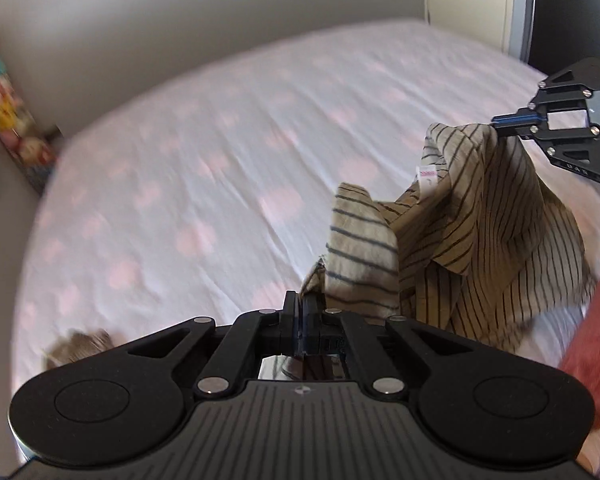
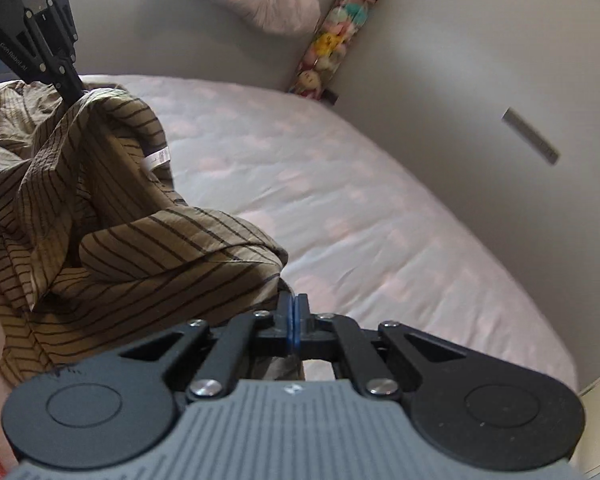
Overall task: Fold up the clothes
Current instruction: 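Lift the shirt off the bed with both grippers holding it up, then hold the striped shirt up by both grippers and let it hang open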
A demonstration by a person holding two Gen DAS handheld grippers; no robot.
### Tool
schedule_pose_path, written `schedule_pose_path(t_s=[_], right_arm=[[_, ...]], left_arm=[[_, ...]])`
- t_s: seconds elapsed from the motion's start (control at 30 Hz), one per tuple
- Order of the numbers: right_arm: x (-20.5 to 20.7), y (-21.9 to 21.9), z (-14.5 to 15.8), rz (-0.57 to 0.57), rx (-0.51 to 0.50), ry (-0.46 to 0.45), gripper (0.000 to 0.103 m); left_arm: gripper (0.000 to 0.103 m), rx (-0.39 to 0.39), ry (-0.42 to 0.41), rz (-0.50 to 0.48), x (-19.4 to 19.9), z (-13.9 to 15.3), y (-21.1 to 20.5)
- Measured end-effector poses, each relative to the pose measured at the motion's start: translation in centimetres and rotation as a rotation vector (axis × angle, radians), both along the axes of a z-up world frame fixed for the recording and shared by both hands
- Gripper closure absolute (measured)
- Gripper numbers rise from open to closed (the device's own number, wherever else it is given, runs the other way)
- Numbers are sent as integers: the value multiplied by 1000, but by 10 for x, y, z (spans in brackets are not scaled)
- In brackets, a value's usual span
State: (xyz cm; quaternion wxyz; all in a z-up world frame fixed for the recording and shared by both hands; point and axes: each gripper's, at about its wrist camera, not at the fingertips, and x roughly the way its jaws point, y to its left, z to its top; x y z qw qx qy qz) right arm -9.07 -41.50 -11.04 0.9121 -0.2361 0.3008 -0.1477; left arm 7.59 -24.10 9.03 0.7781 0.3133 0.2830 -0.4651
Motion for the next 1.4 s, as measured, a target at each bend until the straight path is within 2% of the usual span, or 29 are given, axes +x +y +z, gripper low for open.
schedule_pose_path(t_s=[0.2, 0.37, 0.57, 0.67, 0.8, 0.87, 0.97, 1.13, 1.3, 1.4], right_arm=[[-21, 35, 110, -47, -242, -210, 102], [-51, 61, 213, -105, -402, -388, 102], [-103, 97, 315, -160, -548, -581, 102], [-126, 128, 348, -151, -652, -612, 102], [-146, 155, 378, -145, -719, -612, 102], [-155, 162, 385, -148, -733, -617, 102], [-168, 172, 395, -152, -753, -625, 102], [-186, 180, 392, -159, -760, -618, 102], [-192, 177, 386, -176, -745, -596, 102], [-193, 174, 384, -183, -743, -588, 102]], left_arm=[[103, -180, -241, 20, -37, 127, 18], [103, -328, -365, -16, -90, 221, 41], [103, -437, -541, -43, -147, 292, 59], [103, -493, -609, -12, -161, 325, 67], [103, -581, -661, 20, -176, 365, 76], [103, -592, -677, 21, -182, 373, 74], [103, -586, -681, -10, -191, 371, 72], [103, -590, -641, -59, -203, 361, 85], [103, -547, -615, -93, -202, 349, 70], [103, -549, -610, -103, -201, 350, 65]])
